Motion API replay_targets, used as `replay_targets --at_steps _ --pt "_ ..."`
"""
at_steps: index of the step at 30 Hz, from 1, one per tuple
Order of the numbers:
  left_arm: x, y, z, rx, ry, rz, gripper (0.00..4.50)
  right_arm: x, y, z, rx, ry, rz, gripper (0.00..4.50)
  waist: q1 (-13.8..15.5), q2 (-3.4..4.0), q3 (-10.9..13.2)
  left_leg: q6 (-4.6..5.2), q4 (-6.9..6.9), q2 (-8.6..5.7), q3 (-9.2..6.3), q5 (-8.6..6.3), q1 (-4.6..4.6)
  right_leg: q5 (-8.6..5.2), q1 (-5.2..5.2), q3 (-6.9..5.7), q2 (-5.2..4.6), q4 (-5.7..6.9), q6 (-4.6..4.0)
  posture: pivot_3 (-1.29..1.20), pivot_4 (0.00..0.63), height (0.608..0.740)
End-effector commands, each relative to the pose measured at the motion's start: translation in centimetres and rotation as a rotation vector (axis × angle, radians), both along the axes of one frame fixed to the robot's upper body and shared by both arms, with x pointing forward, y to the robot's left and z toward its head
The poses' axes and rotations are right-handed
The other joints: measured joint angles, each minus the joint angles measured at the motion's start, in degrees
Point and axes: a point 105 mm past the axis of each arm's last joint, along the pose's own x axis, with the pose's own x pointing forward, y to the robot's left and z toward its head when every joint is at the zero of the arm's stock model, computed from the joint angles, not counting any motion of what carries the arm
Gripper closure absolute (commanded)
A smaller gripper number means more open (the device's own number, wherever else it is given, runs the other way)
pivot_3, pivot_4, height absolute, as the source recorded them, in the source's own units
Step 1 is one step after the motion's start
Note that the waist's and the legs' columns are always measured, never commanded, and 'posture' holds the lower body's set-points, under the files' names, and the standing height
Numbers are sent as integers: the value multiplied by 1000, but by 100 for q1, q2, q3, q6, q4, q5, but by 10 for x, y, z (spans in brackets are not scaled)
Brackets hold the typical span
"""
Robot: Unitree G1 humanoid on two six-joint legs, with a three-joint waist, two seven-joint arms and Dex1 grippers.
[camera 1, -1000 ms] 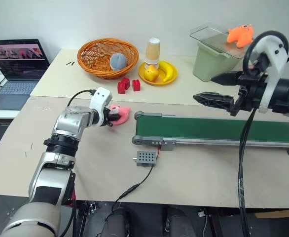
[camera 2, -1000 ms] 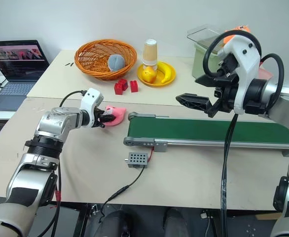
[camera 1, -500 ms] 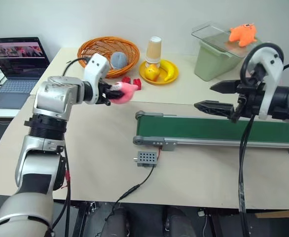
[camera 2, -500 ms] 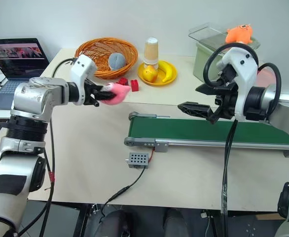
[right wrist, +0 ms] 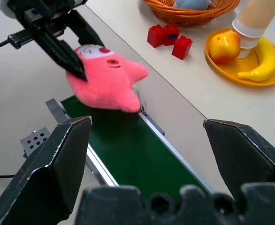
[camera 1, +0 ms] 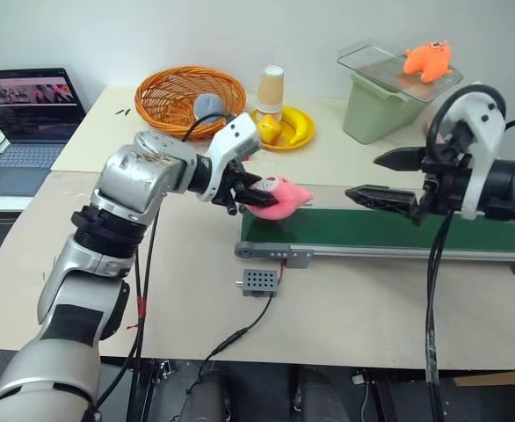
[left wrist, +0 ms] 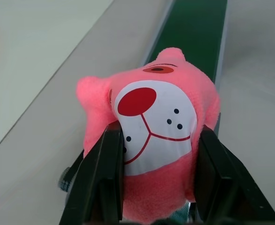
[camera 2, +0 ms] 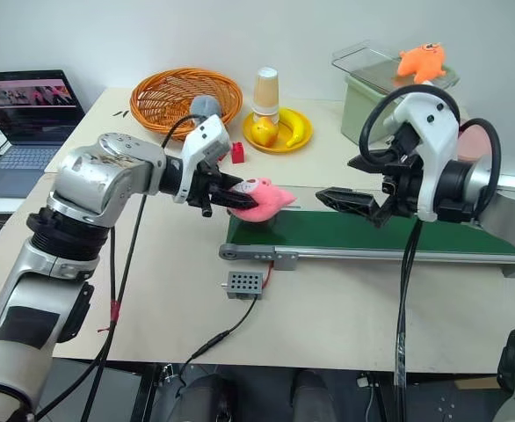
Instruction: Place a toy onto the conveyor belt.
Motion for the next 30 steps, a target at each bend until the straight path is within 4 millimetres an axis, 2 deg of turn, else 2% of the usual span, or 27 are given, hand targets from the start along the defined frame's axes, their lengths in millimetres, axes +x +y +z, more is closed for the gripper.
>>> replay_targets --at_steps 1,9,12,16,17,19,22,27,30 --pt "-1 -4 5 32 -67 -41 2666 -7 -1 14 6 -73 -9 0 0 0 0 0 0 0 -1 0 -1 0 0 0 0 0 0 0 150 739" --pt "-2 -11 -13 44 -35 -69 2666 -14 -5 15 4 -81 -31 0 5 0 0 7 1 0 -2 -4 -1 0 1 0 0 -1 0 0 150 739" --pt "-4 -14 -16 25 -6 -74 1927 -16 -6 15 -2 -79 -31 0 2 0 0 7 1 0 -3 -4 0 0 0 1 0 -1 0 0 150 739" --pt "-4 -15 -15 -5 17 -52 225 -17 -6 15 -5 -78 -32 0 2 0 0 14 2 1 -5 -8 2 0 3 1 0 0 0 0 150 739" --pt "-4 -14 -14 -11 20 -49 34 -17 -6 15 -6 -78 -32 0 1 0 0 15 2 1 -6 -8 3 0 4 1 0 0 0 0 150 739" --pt "-3 -13 -9 -19 11 -40 34 -16 -6 15 -7 -76 -29 0 0 0 0 17 2 1 -11 -9 5 0 3 4 0 0 0 0 150 739" --pt "1 -10 8 -52 -20 -13 34 -15 -6 16 -7 -74 -27 0 -1 0 0 16 2 1 -13 -9 6 0 2 5 0 1 0 0 150 739" --pt "6 -6 65 -232 -28 45 34 -14 -7 16 -10 -71 -23 0 7 -1 1 17 4 -1 -14 -9 -1 1 1 4 0 0 1 0 150 739" --pt "9 3 83 -276 -46 83 34 -15 -8 16 -11 -68 -19 0 0 0 0 17 4 -4 -17 -9 -3 1 2 5 0 -3 2 0 150 739"
